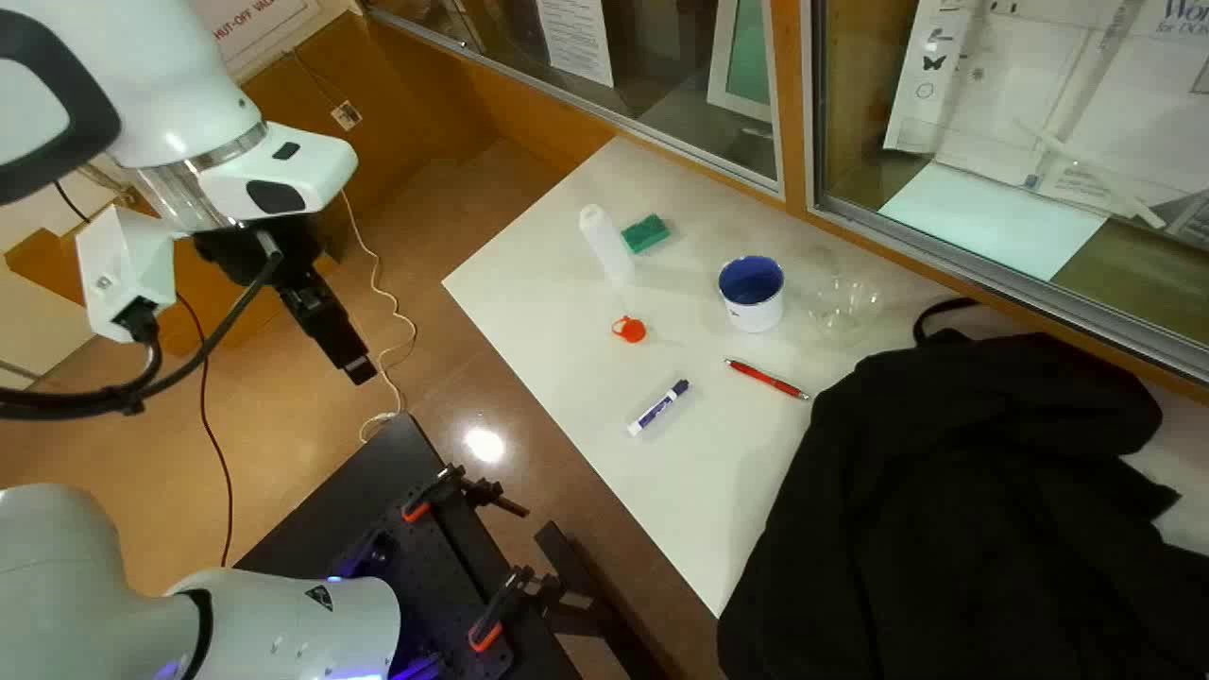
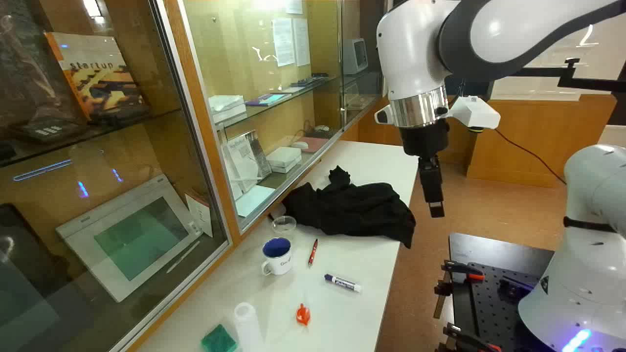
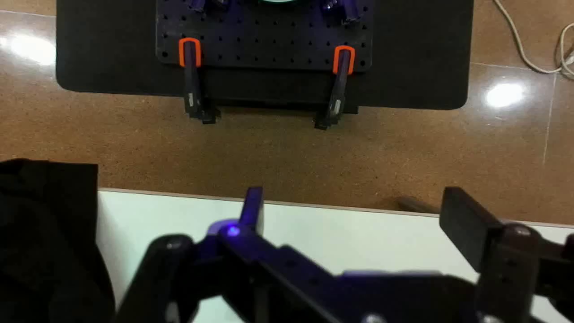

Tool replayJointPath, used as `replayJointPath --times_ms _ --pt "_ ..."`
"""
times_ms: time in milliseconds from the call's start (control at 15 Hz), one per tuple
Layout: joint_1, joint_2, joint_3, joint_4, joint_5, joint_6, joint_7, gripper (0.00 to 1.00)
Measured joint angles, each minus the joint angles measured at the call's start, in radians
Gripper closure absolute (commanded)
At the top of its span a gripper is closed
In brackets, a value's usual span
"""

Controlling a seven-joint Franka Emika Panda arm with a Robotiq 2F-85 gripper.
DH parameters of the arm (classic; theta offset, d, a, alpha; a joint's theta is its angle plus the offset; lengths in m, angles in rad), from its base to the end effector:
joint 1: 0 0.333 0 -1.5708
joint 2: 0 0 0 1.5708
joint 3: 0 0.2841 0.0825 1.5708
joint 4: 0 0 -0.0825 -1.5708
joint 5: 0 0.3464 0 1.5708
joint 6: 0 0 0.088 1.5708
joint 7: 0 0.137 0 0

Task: Move the cloth to the right

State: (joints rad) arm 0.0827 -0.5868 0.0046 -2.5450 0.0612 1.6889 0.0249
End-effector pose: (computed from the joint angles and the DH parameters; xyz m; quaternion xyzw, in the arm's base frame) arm 0.3099 0.0348 0.4055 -0.9903 -0.0227 0.1355 0.0208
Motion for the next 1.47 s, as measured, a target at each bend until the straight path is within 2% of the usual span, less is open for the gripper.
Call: replayJointPath --times_ms 1467 --pt "-0.004 0.004 0.0 0.0 -0.026 0.002 0.0 0.0"
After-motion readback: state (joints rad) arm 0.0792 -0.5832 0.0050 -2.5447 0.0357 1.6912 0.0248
